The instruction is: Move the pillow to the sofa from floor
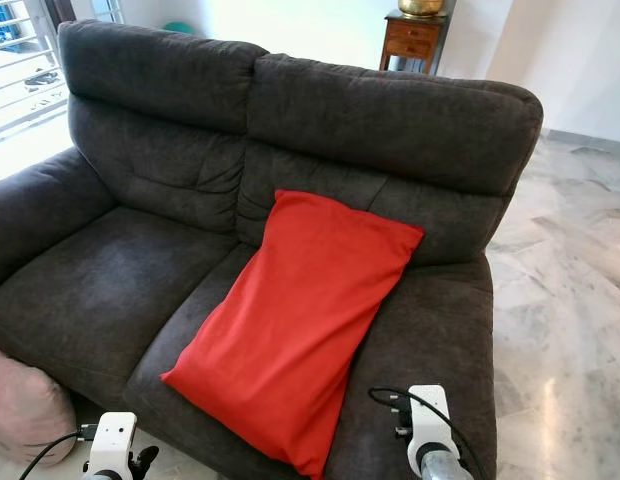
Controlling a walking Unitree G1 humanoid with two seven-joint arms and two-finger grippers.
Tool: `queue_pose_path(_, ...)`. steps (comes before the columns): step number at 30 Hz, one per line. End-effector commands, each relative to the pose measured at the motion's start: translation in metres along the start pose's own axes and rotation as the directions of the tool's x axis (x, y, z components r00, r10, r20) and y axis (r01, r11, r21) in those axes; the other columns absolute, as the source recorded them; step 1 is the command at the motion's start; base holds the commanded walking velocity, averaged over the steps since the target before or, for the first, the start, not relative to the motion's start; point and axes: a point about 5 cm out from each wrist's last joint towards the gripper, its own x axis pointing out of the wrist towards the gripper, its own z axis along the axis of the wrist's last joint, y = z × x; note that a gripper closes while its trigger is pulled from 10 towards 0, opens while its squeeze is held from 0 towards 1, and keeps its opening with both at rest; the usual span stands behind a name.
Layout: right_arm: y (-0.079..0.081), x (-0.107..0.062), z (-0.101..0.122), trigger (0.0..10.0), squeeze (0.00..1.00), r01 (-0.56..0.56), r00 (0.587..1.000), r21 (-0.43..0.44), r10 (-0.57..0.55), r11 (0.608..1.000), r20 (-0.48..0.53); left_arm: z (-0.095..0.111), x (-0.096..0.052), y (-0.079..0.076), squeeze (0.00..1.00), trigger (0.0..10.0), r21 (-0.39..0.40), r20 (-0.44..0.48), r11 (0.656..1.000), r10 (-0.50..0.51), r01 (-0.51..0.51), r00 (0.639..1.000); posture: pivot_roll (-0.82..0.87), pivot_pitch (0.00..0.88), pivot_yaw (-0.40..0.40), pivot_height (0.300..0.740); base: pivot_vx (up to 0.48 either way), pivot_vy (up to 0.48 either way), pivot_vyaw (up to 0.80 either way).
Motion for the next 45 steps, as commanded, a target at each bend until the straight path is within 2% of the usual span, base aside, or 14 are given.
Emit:
queue_pose_path(1,0.0,-0.002,-0.009,10.0,0.0,0.012,0.999,0.019,-0.011,1.0,-0.041,-0.006,-0.001,0.002,0.0,10.0,-0.016,-0.029,1.0,0.013,-0.014,0.999,0.0,0.0,-0.033,0.74,0.0,0.0,0.0)
queue_pose_path(14,0.004,-0.006,-0.023,10.0,0.0,0.019,0.995,0.049,-0.014,0.999,-0.099,-0.017,-0.004,0.003,0.0,10.0,-0.025,-0.069,0.999,0.017,-0.019,0.997,-0.01,0.0,-0.03,0.74,0.0,0.0,0.0)
queue_pose_path(24,0.004,-0.007,-0.027,10.0,0.0,0.001,0.991,0.042,0.004,0.999,-0.131,-0.025,-0.007,0.004,0.0,10.0,-0.026,-0.099,1.0,0.015,-0.018,0.995,-0.01,0.0,-0.034,0.74,0.0,0.329,0.0)
queue_pose_path(30,0.008,-0.007,-0.027,10.0,0.0,-0.03,0.991,0.004,0.03,1.0,-0.133,-0.03,-0.009,0.011,0.0,10.0,-0.028,-0.12,0.999,0.023,-0.027,0.992,-0.01,0.0,-0.037,0.74,0.0,0.138,0.0)
queue_pose_path(33,0.011,-0.007,-0.028,10.0,0.0,-0.039,0.99,-0.022,0.036,0.999,-0.139,-0.032,-0.01,0.015,0.0,10.0,-0.03,-0.13,0.999,0.028,-0.032,0.991,-0.01,0.0,-0.036,0.74,0.0,0.0,0.8)
queue_pose_path(36,0.012,-0.009,-0.032,10.0,0.0,-0.037,0.987,0.009,0.038,0.999,-0.159,-0.034,-0.012,0.023,0.0,10.0,-0.031,-0.144,0.999,0.036,-0.041,0.989,-0.01,0.0,-0.035,0.74,0.0,0.0,0.27)
queue_pose_path(42,0.013,-0.01,-0.036,10.0,0.0,-0.043,0.984,0.005,0.043,0.999,-0.175,-0.036,-0.014,0.03,0.0,10.0,-0.032,-0.154,0.998,0.043,-0.049,0.987,-0.01,0.0,-0.036,0.74,0.0,0.0,0.0)
queue_pose_path(45,0.014,-0.011,-0.038,10.0,0.0,-0.043,0.982,0.005,0.043,0.999,-0.181,-0.034,-0.012,0.023,0.0,10.0,-0.035,-0.144,0.999,0.034,-0.039,0.989,-0.01,0.0,-0.036,0.74,0.0,0.0,0.0)
